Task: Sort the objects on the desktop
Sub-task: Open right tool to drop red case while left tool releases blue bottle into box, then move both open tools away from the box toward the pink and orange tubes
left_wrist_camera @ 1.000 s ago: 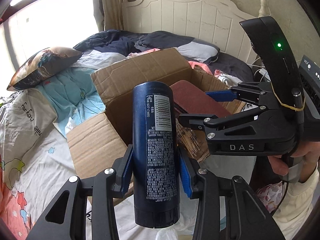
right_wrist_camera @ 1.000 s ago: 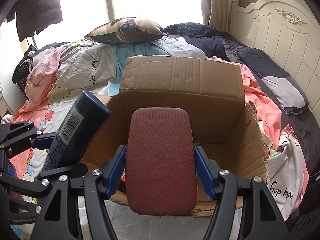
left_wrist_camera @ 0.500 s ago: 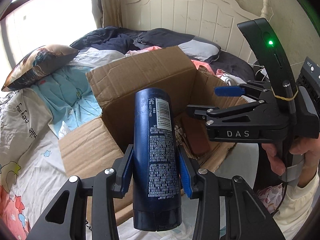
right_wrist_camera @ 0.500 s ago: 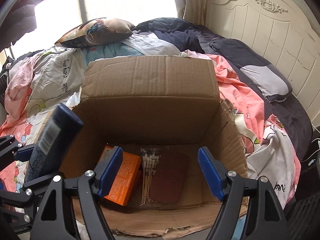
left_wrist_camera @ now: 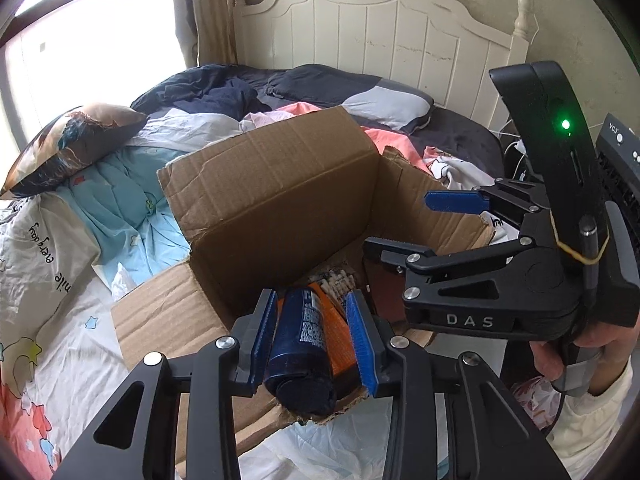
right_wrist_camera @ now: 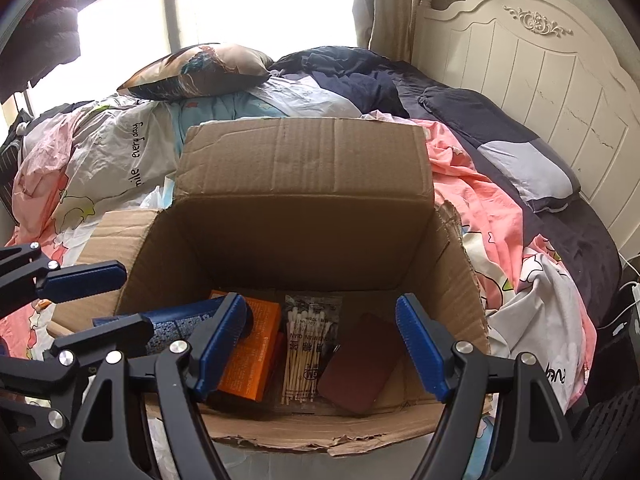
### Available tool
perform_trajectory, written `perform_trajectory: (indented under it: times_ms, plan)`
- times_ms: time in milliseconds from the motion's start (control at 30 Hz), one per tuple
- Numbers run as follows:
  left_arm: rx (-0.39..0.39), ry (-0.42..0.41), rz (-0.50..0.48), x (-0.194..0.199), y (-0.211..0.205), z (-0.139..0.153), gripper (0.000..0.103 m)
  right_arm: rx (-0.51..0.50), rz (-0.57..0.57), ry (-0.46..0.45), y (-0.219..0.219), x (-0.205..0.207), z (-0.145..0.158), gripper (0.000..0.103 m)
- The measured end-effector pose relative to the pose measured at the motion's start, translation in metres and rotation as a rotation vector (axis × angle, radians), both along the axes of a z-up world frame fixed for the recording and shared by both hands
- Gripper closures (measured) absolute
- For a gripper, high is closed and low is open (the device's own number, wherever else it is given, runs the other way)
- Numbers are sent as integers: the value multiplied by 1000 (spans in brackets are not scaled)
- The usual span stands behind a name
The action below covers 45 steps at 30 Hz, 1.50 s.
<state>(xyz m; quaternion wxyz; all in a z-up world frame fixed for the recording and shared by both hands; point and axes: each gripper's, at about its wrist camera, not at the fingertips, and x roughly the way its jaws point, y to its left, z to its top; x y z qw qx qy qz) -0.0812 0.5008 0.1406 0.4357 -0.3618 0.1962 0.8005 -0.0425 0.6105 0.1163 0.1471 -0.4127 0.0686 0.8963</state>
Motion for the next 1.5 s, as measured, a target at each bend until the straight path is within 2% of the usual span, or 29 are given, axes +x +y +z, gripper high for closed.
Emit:
perform_trajectory:
  times_ms: [100, 167, 200, 233, 300, 433, 567, 833, 1133, 1300, 1500]
  plan:
    - [-6, 9, 6, 0, -1, -4, 65, -2, -2, -4, 2, 0, -1, 29]
    - [-11, 15, 10, 0, -2, -7, 59, -1, -4, -6, 2, 1, -2, 29]
    - [-13, 18, 12, 0, -2, -8, 43, 0, -1, -8, 2, 1, -3, 29]
    - [-14, 31, 19, 2, -4, -9, 21, 1, 3, -10, 1, 0, -4, 29]
    - [-15, 79, 37, 5, -8, -10, 3, -1, 5, -8, -1, 1, -5, 29]
    - [-54, 146, 66, 10, -18, -15, 2, -7, 19, -2, -8, 3, -7, 29]
    - [-69, 127, 96, 8, -31, -20, 2, 2, 30, -5, -18, 5, -8, 29]
    - [-91, 135, 188, 7, -87, -31, 0, 33, 85, 43, -53, 19, 2, 29]
    - [-116, 144, 292, 5, -150, -44, 0, 66, 218, 74, -125, 22, 13, 29]
    - [-171, 213, 362, 5, -189, -44, 0, 73, 282, 41, -170, 8, 3, 29]
    - [-182, 194, 434, -1, -250, -54, 0, 100, 373, -6, -231, -14, -14, 28]
